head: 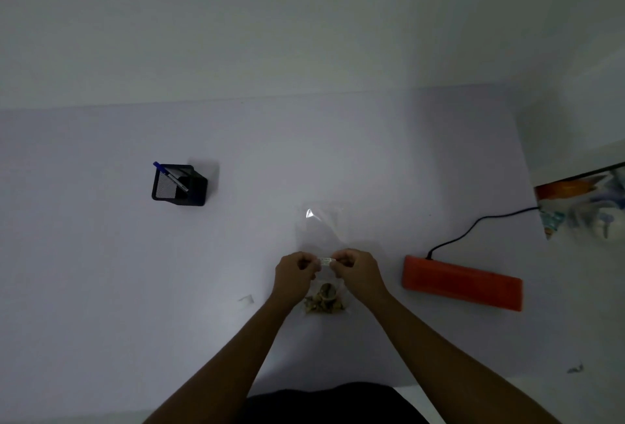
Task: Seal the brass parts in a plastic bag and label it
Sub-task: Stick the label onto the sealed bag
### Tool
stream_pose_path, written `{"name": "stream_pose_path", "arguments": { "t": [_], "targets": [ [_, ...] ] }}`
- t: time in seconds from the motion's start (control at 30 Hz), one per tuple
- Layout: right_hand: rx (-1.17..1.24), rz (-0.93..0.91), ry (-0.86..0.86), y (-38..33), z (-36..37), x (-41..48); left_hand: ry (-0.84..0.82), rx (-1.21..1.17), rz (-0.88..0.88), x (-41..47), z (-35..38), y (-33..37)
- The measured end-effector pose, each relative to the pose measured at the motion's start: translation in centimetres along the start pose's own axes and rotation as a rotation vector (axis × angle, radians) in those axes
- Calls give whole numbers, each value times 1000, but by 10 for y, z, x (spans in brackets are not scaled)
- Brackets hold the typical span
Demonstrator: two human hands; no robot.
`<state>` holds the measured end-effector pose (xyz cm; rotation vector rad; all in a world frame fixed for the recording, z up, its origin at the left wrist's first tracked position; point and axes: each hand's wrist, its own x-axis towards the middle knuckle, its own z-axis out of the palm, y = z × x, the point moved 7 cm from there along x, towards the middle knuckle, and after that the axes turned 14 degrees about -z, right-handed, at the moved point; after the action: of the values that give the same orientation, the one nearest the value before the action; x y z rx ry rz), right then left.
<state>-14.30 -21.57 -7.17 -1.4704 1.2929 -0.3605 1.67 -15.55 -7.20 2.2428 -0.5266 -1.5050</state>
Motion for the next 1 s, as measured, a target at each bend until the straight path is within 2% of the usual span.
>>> {"name": "stream_pose_path", "arguments": {
  "t": [0.27,0.47,0.73,0.87,0.93,1.0],
  "targets": [
    [-116,10,-37,10,10,14,122,279,6,11,5,3],
    [-180,9,-75,17,18,21,128,316,-14,16,8,-4],
    [-161,-20,-62,18,19,25,103,312,-6,18,11,-6],
    [-32,-64,-20,9,19,26,64,309,-8,19,16,-3],
    [67,-46,-6,7,19,25,17,231,-28,20,18,-3],
    [176,26,32,9,18,24,-29,48,-80,19,17,-3]
  ]
}}
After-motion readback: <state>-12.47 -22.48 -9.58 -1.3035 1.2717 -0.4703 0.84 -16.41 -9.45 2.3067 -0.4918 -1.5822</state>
